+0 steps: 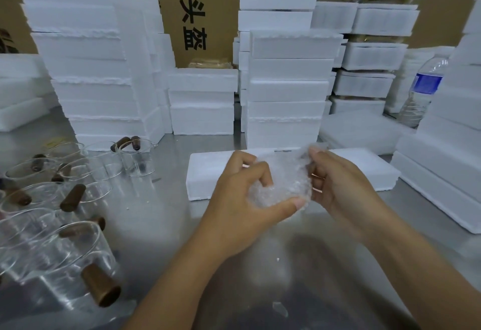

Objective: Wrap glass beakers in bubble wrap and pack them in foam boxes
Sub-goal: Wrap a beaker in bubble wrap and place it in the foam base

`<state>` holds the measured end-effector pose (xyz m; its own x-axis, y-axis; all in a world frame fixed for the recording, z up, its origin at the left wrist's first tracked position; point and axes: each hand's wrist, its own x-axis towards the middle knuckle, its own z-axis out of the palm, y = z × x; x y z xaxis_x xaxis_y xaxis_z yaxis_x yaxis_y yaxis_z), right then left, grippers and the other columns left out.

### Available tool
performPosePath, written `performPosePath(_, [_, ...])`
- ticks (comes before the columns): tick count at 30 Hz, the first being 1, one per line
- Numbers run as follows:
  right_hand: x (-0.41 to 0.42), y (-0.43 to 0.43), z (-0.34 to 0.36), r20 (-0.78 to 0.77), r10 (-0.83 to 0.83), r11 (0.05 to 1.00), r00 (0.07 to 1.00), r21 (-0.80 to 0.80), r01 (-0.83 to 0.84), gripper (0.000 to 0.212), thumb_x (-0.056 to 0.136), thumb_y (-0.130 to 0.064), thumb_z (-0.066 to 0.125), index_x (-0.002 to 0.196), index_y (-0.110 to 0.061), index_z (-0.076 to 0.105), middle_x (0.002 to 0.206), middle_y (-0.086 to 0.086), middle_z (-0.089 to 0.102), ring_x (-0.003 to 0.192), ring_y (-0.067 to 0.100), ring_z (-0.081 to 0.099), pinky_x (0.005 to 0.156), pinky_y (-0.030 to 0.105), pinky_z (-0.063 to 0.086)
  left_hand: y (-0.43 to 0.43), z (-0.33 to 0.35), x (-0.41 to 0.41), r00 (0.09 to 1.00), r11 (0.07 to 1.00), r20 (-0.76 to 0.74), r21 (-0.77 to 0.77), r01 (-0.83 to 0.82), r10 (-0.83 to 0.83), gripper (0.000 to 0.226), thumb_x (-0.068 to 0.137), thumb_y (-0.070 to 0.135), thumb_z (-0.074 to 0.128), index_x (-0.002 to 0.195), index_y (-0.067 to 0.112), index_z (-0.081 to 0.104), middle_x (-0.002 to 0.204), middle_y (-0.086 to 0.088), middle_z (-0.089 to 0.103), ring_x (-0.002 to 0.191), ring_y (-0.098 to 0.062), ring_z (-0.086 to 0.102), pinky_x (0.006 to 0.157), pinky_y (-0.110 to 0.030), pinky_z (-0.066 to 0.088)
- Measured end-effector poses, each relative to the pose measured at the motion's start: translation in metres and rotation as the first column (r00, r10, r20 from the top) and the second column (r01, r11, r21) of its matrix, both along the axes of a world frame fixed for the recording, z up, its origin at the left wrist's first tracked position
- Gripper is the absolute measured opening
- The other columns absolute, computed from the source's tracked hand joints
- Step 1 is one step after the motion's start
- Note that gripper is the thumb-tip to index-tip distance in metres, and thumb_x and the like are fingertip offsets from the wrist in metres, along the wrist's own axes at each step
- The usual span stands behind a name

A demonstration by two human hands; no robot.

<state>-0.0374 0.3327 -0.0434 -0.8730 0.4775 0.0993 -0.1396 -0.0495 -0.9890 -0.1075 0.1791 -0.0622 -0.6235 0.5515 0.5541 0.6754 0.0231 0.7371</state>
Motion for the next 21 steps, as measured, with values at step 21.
performPosePath(21, [0.006,0.041,0.008,-0.024,-0.580,0.770,0.815,-0.342,0.538,0.020,0.087,-0.021,0.054,0.070,-0.011,0.058,0.046,-0.005,0.056,0.039,0.006,0.051,0.041,0.016,0.043,0.049,-0.020,0.027,0.963,0.930,-0.240,-0.366,0.027,-0.122,0.054,0.089,0.048,0.053,0.133,0.028,0.030,0.129,0.022,0.026,0.119,0.007,0.029,0.102,-0.015,0.031])
